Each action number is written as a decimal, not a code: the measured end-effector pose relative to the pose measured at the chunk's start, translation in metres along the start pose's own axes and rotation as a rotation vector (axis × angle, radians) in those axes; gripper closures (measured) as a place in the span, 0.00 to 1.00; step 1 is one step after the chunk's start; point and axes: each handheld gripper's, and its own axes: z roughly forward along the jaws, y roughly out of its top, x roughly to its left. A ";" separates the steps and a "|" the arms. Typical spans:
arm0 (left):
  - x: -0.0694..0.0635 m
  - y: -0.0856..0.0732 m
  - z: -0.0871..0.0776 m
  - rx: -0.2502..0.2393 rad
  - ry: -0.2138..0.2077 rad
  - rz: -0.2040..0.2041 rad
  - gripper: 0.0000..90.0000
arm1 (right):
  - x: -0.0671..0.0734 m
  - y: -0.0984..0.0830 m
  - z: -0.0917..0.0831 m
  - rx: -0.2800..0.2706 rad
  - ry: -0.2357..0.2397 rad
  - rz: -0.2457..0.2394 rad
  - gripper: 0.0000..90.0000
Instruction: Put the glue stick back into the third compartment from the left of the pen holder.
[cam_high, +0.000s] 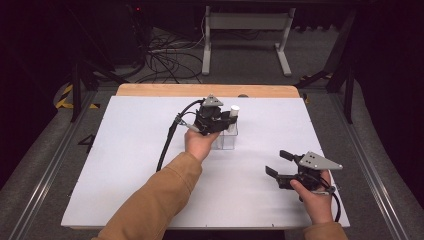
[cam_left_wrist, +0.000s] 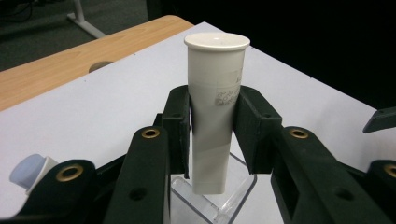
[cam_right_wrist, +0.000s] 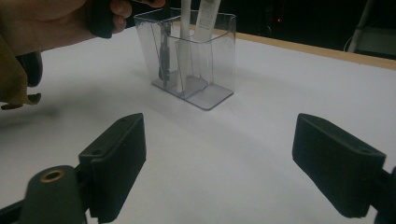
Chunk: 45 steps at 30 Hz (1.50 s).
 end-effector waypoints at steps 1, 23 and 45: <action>0.000 0.000 0.000 0.002 -0.003 -0.004 0.75 | 0.000 0.000 0.000 0.000 0.000 0.001 0.20; -0.006 -0.005 0.001 0.044 0.025 0.048 0.60 | 0.000 0.000 0.000 -0.006 -0.001 0.006 0.20; -0.018 0.007 -0.062 -0.078 0.031 0.119 0.16 | 0.001 0.004 0.011 -0.001 0.016 -0.006 0.20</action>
